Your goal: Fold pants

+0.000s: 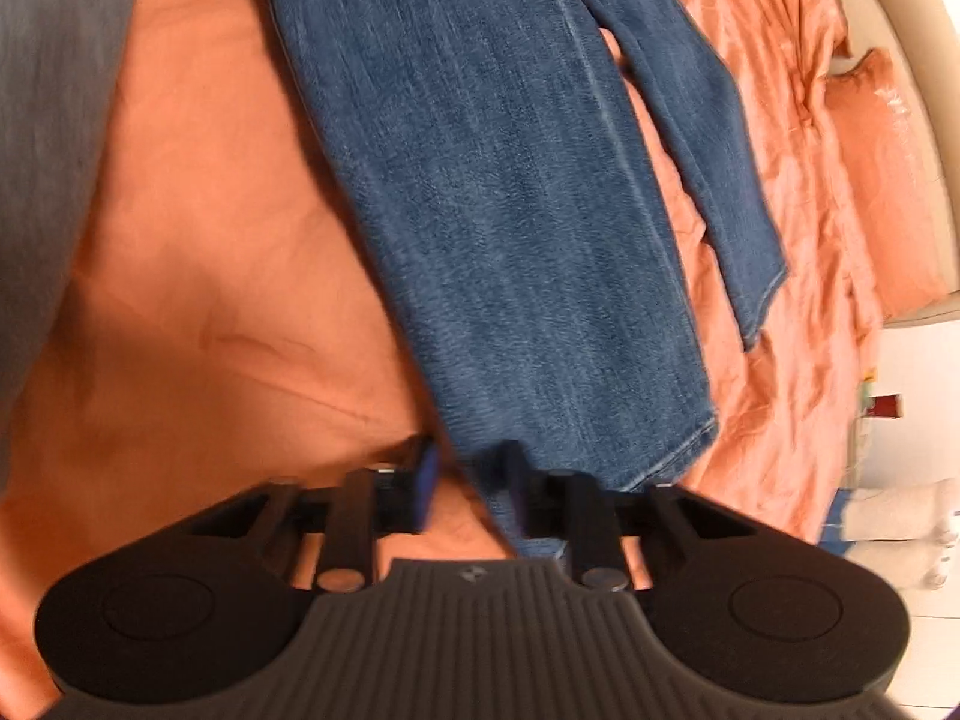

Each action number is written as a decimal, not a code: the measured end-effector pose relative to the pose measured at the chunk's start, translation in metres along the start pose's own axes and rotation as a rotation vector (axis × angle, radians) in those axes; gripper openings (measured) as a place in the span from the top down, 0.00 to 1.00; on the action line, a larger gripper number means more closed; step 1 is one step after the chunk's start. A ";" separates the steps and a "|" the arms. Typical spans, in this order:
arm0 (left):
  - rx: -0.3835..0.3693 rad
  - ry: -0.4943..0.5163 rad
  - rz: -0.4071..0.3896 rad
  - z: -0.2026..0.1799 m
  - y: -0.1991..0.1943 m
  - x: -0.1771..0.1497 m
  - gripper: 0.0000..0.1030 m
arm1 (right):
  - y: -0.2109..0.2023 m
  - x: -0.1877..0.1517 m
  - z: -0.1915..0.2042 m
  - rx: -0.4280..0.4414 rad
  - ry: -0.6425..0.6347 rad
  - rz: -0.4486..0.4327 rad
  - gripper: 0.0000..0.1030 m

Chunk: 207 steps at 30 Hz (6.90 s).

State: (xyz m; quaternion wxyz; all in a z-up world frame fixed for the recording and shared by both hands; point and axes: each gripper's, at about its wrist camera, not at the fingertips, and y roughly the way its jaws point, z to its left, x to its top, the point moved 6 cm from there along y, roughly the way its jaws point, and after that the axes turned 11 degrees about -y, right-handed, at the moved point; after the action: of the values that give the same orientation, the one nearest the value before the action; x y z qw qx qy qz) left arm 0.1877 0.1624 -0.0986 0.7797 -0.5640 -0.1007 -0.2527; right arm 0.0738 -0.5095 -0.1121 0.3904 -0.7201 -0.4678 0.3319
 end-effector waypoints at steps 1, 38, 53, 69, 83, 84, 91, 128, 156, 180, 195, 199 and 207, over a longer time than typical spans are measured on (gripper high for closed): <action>0.001 -0.007 -0.007 0.001 -0.001 0.000 0.86 | 0.000 -0.001 -0.002 -0.016 0.020 0.001 1.00; 0.085 -0.071 0.047 -0.001 0.208 0.199 0.86 | 0.211 0.141 -0.323 -0.146 0.417 0.128 1.00; 0.069 -0.184 -0.107 0.017 0.147 0.215 0.86 | 0.197 0.133 -0.331 -0.207 0.502 0.069 1.00; -0.003 -0.224 -0.103 0.026 0.151 0.215 0.00 | 0.206 0.130 -0.334 -0.236 0.691 0.080 0.36; -0.288 -1.172 -0.102 0.151 0.108 0.042 0.01 | 0.102 0.083 -0.232 -0.046 1.204 -0.105 0.36; -0.329 -1.243 -0.106 0.150 0.114 0.031 0.01 | 0.098 0.083 -0.226 -0.037 1.220 -0.110 0.36; -0.547 -1.603 -0.099 0.131 0.161 -0.002 0.03 | 0.083 0.102 -0.203 0.011 1.284 -0.113 0.36; -0.039 -0.982 -0.136 0.102 0.085 0.072 0.33 | 0.064 0.064 -0.197 0.069 1.477 -0.097 0.34; -0.502 -0.250 -0.117 -0.208 0.054 0.232 0.38 | 0.134 -0.063 -0.232 0.283 2.093 -0.430 0.54; -0.458 -0.179 -0.041 -0.250 0.090 0.226 0.39 | 0.170 -0.084 -0.231 0.205 2.024 -0.382 0.95; -0.579 -0.053 -0.086 -0.330 0.081 0.252 0.41 | 0.202 -0.067 -0.205 0.420 2.279 -0.580 0.78; -0.580 -0.016 -0.099 -0.357 0.096 0.275 0.49 | 0.194 -0.071 -0.216 0.388 2.279 -0.612 0.94; -0.492 0.085 -0.118 -0.401 0.130 0.310 0.61 | 0.174 -0.068 -0.233 0.313 2.135 -0.609 0.95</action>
State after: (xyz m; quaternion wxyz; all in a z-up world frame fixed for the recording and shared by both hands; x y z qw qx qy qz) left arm 0.4662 -0.2672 -0.2074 0.6064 -0.7187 -0.0360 -0.3382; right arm 0.3189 -0.6767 -0.1462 0.7426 -0.4343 -0.0030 -0.5097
